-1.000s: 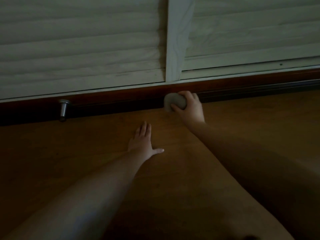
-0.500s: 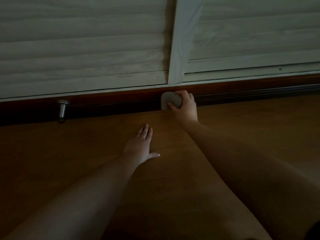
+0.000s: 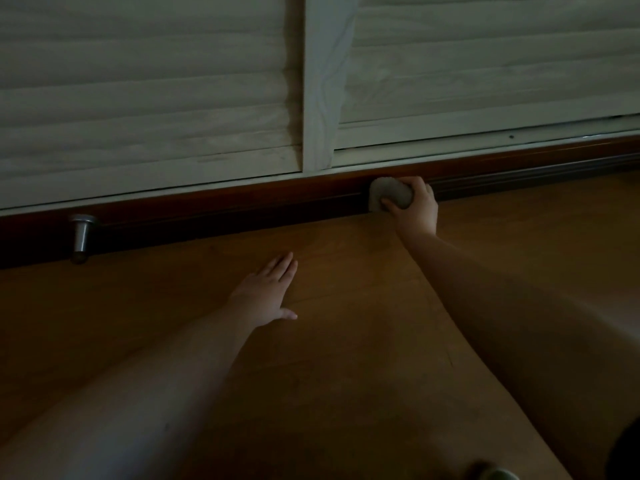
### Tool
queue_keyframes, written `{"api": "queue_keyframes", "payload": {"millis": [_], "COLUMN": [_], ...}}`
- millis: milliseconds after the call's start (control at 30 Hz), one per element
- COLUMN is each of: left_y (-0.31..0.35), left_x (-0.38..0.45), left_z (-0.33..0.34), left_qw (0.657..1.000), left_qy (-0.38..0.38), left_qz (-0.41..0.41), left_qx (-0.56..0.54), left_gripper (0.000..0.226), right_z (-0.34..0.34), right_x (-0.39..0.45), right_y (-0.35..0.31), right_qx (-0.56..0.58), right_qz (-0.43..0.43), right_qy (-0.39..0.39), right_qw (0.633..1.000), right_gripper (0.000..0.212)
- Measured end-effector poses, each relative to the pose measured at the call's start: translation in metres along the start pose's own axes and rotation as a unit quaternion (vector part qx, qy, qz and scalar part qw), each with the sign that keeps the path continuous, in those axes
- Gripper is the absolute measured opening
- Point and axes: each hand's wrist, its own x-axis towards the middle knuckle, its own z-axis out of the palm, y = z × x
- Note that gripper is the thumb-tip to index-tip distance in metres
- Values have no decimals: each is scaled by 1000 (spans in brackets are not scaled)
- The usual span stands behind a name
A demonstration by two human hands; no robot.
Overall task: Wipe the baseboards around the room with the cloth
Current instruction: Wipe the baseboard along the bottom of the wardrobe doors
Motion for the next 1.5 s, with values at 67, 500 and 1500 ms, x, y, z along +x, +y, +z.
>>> {"api": "queue_keyframes", "payload": {"millis": [67,500,1500], "left_y": [-1,21,41], "left_x": [0,10,47], "left_z": [1,6,-15], "left_qw": [1000,993,996], "left_qy": [1,34,-2], "left_qz": [-1,-57,-63], "left_qx": [-6,-96,-66], "left_gripper": [110,112,138], "right_z": [-4,8,-52], "right_x": [3,-29,41], "right_y": [3,16,100], "right_qx": [-4,45,-62], "right_qz": [9,76,113], "right_qy": [7,58,12], "right_qw": [1000,994,992], "right_gripper": [42,50,57]}}
